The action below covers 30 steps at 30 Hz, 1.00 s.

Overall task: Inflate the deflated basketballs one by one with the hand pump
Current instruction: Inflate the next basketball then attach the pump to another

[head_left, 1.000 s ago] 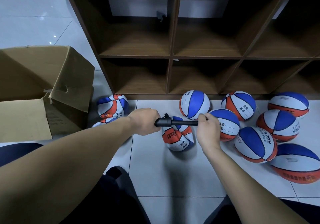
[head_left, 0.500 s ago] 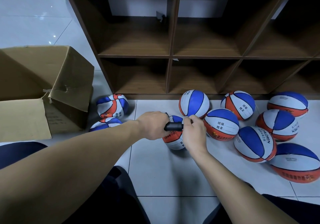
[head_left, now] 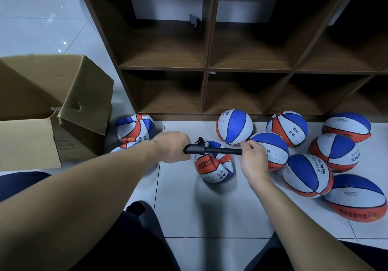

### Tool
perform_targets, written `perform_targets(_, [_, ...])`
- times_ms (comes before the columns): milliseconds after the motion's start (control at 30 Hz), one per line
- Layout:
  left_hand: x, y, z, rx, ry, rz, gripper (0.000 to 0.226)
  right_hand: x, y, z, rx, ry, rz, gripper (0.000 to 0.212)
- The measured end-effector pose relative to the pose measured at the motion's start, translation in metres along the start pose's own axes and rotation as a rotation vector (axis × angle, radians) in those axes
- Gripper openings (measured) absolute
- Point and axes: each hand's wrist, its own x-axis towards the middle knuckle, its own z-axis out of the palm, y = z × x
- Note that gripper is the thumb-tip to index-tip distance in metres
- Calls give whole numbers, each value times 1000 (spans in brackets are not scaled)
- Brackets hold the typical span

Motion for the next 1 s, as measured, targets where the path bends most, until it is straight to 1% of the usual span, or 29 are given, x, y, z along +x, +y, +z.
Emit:
perform_targets(133, [1, -2, 3, 11, -14, -17, 21, 3, 3, -5, 31, 31, 13, 36])
perform_targets(267, [2, 6, 4, 49, 21, -9, 18, -2, 3, 4, 36, 48, 18, 35])
perform_targets(367, [1, 10, 4, 36, 50, -7, 23, -7, -2, 14, 26, 35, -8, 35])
perform_targets(600, [-2, 28, 8, -17, 48, 8, 28, -23, -7, 31, 14, -17, -40, 33])
perform_targets(733, [-3, 38, 6, -6, 30, 33, 24, -28, -8, 38, -26, -34, -63, 36])
perform_targets(1000, [-2, 44, 2, 1, 21, 71, 29, -31, -9, 43, -14, -71, -59, 29])
